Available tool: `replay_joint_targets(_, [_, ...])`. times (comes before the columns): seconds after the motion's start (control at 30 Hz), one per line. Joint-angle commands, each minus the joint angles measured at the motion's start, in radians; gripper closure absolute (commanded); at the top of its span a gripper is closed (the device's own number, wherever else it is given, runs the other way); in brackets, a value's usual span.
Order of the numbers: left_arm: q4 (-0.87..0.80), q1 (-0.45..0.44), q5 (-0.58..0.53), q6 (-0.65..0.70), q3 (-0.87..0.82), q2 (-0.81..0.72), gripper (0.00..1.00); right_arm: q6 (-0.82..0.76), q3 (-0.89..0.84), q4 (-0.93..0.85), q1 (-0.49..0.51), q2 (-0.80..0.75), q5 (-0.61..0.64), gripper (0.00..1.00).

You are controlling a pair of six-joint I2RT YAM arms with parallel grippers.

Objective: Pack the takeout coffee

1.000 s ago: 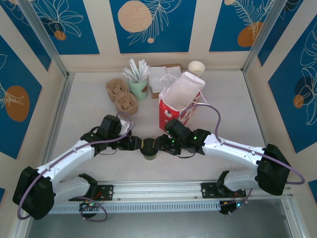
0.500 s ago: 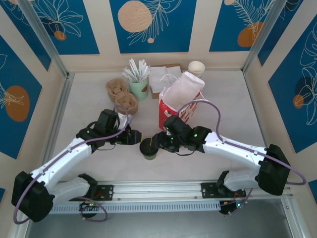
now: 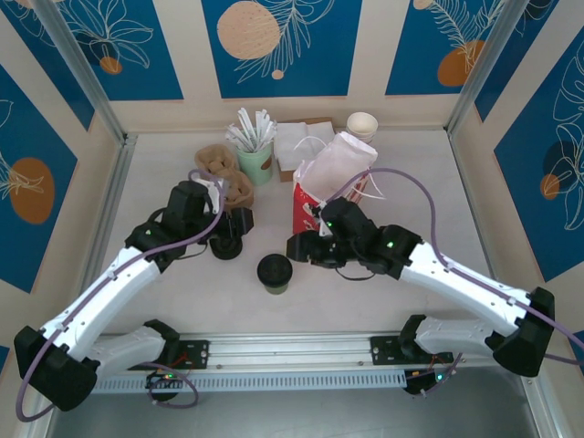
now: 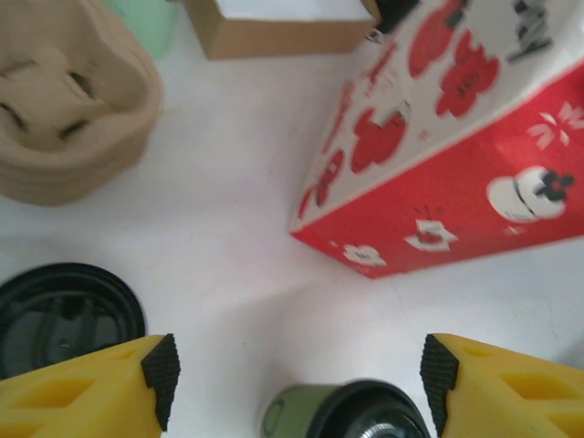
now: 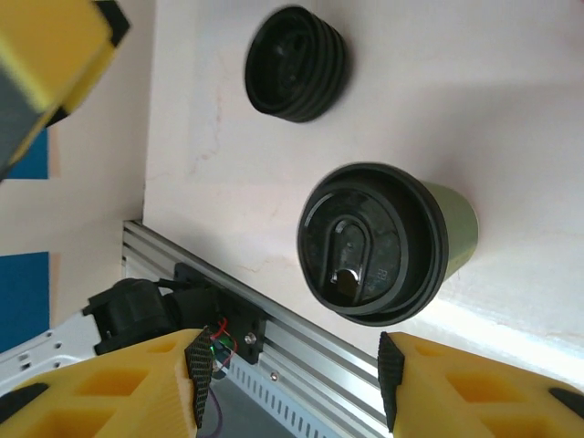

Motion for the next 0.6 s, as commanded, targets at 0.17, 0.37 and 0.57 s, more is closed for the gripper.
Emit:
replay_joint_targets(0.17, [0.009, 0.088, -0.223, -0.035, 0.105, 0.117, 0.26, -0.179, 0.089, -0.087, -0.1, -0.116, -0.024, 0.46])
replay_joint_targets(0.37, [0.098, 0.206, -0.162, -0.109, 0.11, 0.211, 0.26, -0.238, 0.135, -0.115, -0.298, -0.14, -0.159, 0.46])
replay_joint_targets(0.57, [0.175, 0.301, -0.062, -0.172, 0.11, 0.327, 0.28, -0.252, 0.135, -0.096, -0.504, -0.14, -0.338, 0.46])
